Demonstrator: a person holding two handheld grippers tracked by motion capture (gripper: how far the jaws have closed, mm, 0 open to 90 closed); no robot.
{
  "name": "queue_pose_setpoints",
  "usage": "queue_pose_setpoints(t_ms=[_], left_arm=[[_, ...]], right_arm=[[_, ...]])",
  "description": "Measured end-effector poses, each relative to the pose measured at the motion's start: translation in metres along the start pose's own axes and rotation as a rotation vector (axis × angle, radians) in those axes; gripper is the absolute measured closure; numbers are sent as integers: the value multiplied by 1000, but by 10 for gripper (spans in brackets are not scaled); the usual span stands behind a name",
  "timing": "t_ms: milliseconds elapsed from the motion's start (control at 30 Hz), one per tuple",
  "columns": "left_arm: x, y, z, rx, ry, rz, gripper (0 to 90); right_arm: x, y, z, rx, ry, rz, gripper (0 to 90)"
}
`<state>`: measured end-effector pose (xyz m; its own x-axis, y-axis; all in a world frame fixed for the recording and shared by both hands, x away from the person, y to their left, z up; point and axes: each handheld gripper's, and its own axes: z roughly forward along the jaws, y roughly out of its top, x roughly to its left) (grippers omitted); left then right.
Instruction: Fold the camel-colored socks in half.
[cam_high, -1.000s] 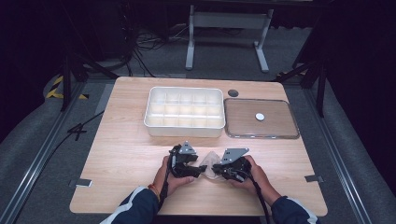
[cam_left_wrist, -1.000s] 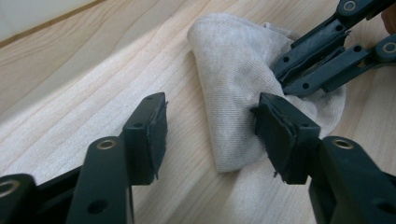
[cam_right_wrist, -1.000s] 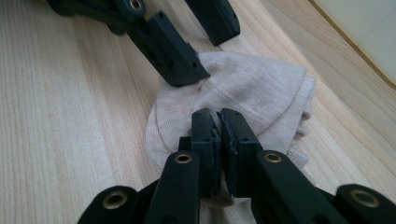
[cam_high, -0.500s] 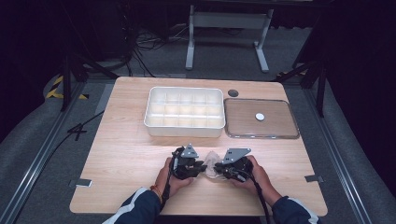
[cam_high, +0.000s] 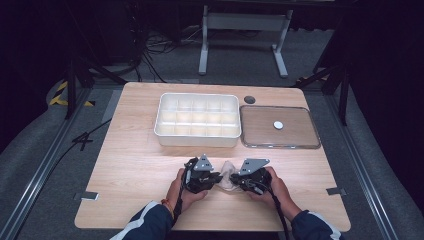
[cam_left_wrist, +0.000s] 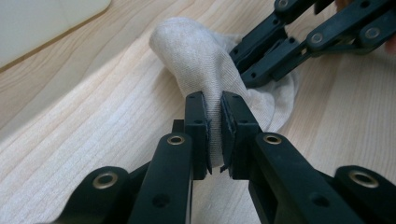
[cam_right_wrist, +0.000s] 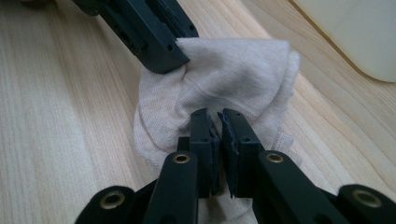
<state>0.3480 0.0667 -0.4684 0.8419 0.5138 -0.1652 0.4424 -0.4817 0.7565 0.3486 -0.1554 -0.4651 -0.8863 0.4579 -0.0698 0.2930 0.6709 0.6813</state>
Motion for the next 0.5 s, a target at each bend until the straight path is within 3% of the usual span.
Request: queue_pose_setpoints(t_ms=[233, 500], left_arm=[[-7, 5, -2, -43, -25, 13, 820], [-12, 10, 1, -59, -33, 25, 821]], right_arm=[[0, 1, 1, 0, 5, 0, 841], [2, 4, 5, -1, -4, -2, 841]])
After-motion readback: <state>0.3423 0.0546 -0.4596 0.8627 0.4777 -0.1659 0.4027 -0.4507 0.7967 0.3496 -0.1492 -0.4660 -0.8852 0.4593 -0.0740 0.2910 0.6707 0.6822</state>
